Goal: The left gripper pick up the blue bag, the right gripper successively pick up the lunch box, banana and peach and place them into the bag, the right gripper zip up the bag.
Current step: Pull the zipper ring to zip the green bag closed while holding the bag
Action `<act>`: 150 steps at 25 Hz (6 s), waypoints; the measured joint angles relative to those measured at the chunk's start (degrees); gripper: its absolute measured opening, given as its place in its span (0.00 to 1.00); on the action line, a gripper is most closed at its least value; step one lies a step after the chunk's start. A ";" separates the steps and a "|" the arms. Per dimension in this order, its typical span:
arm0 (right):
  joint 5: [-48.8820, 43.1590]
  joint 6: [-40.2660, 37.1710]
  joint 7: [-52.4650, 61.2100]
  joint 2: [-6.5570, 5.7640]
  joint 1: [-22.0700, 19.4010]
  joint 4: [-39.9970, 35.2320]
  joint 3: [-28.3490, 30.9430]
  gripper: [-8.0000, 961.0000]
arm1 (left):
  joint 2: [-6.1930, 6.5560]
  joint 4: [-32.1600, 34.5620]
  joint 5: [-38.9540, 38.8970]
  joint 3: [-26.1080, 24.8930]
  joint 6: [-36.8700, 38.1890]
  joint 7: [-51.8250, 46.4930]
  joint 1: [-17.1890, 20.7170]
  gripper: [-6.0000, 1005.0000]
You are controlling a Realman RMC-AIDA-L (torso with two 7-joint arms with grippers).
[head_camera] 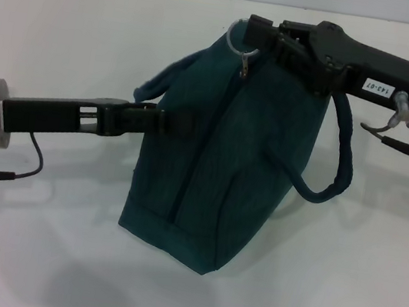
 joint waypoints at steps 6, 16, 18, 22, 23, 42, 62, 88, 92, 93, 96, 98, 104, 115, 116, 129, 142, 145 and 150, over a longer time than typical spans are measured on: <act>0.04 0.08 0.00 0.00 -0.35 0.19 0.01 0.02 | 0.25 0.01 -0.21 -0.03 -0.54 -0.24 0.00 0.75; 0.11 0.41 0.03 -0.09 -0.72 0.67 0.52 0.02 | 0.09 0.06 -1.30 -0.17 -0.21 0.28 -0.02 0.36; 0.23 0.43 0.19 -0.09 -0.79 0.91 0.56 0.02 | -0.11 0.03 -1.21 -0.08 -0.17 0.97 -0.20 0.31; 1.63 0.47 0.42 -0.13 -1.16 2.45 0.61 0.02 | -0.47 0.12 -1.09 0.11 -0.04 2.40 -0.32 0.21; 1.81 0.47 0.44 -0.14 -1.23 2.70 0.62 0.02 | -0.49 0.12 -1.09 0.28 0.04 2.57 -0.28 0.18; 6.88 0.12 7.31 -0.44 -2.31 7.23 0.87 0.02 | -1.61 -0.46 -0.85 3.20 3.03 8.58 0.06 0.06; 6.71 7.72 8.45 -0.35 -4.01 8.75 1.41 0.02 | -1.75 -0.83 -1.43 4.32 5.82 11.11 3.15 0.08; 7.48 9.90 6.21 -0.23 -8.44 3.71 2.92 0.02 | 0.39 -0.83 -2.95 -1.05 4.75 10.53 5.58 0.52; 7.50 9.09 6.01 -0.30 -8.47 3.68 2.91 0.02 | 1.47 0.01 -2.98 -2.97 4.79 6.57 4.94 0.70; 7.50 8.97 5.93 -0.31 -8.47 3.67 2.91 0.02 | 1.85 0.23 -3.03 -3.32 4.80 5.33 4.82 0.73; 7.52 8.73 5.73 -0.35 -8.42 3.65 2.90 0.02 | 3.25 0.53 -3.40 -4.91 4.69 1.81 4.35 0.80; 7.52 8.63 5.66 -0.39 -8.41 3.64 2.90 0.02 | 4.13 0.95 -3.48 -6.93 4.65 0.51 4.01 0.82; 7.52 8.22 5.41 -0.45 -8.45 3.60 2.90 0.02 | 5.15 5.05 -3.85 -12.37 3.51 -3.70 2.00 0.87; 7.51 7.21 5.13 -0.44 -8.24 3.61 2.90 0.02 | 4.77 4.58 3.60 -3.95 -3.16 -12.49 -9.11 0.85; 7.50 7.13 5.12 -0.44 -8.22 3.63 2.90 0.02 | 4.66 4.57 4.55 -2.42 -4.10 -13.34 -10.06 0.85; 7.46 5.70 4.31 -0.11 -8.24 4.19 2.75 0.02 | 2.62 5.07 7.31 8.78 -7.98 -20.31 -15.69 0.82; 7.52 5.23 3.99 0.01 -8.47 4.23 2.75 0.02 | 2.66 5.06 3.69 8.89 -5.81 -23.28 -15.76 0.78; 7.52 5.17 3.95 0.01 -8.27 4.23 2.66 0.02 | 2.39 5.06 3.82 9.29 -5.81 -23.29 -15.71 0.77; 7.52 4.95 3.92 0.00 -8.17 4.23 2.64 0.02 | 2.14 5.25 3.82 12.67 -6.38 -22.39 -15.88 0.76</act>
